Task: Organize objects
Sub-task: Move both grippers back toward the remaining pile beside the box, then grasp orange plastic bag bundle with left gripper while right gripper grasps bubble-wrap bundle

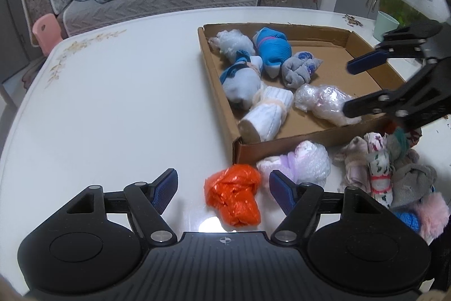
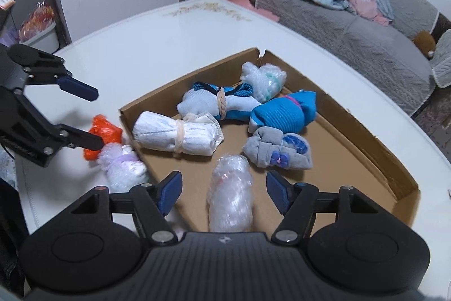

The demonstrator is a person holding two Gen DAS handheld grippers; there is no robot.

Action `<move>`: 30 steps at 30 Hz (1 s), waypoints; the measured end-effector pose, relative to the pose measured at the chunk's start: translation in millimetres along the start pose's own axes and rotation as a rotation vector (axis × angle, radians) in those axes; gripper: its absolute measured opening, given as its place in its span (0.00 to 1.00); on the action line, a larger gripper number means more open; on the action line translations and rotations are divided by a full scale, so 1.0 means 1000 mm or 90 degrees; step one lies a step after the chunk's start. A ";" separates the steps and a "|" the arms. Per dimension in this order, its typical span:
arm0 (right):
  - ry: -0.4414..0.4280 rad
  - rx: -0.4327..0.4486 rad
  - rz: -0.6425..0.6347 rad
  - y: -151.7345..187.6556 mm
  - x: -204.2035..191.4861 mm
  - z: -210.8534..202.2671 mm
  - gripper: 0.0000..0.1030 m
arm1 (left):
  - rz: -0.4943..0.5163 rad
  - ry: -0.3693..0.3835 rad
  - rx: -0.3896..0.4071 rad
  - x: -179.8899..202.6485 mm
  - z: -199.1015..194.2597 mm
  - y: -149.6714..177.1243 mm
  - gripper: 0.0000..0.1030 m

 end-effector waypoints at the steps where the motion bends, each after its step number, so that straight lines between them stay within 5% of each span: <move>1: -0.001 0.007 0.002 0.002 -0.001 -0.006 0.63 | -0.001 0.001 0.000 0.000 0.000 0.002 0.75; 13: -0.046 0.074 -0.010 0.028 -0.054 -0.050 0.65 | 0.006 -0.008 0.062 0.007 -0.020 0.044 0.73; 20: -0.059 0.072 -0.009 0.019 -0.086 -0.030 0.68 | 0.043 -0.021 0.091 0.000 -0.017 0.038 0.74; 30: -0.014 0.020 0.014 0.013 -0.098 0.011 0.67 | 0.142 0.004 0.067 0.003 0.012 0.012 0.79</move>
Point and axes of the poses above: each gripper's, at about its wrist camera, not at the fingertips, and z roughly the way its jaws point, x to its right, y to its underside, the point moved 8 cm from there along z, roughly the way its jaws point, and after that the axes turned 15 degrees about y, right-handed, at the moved point
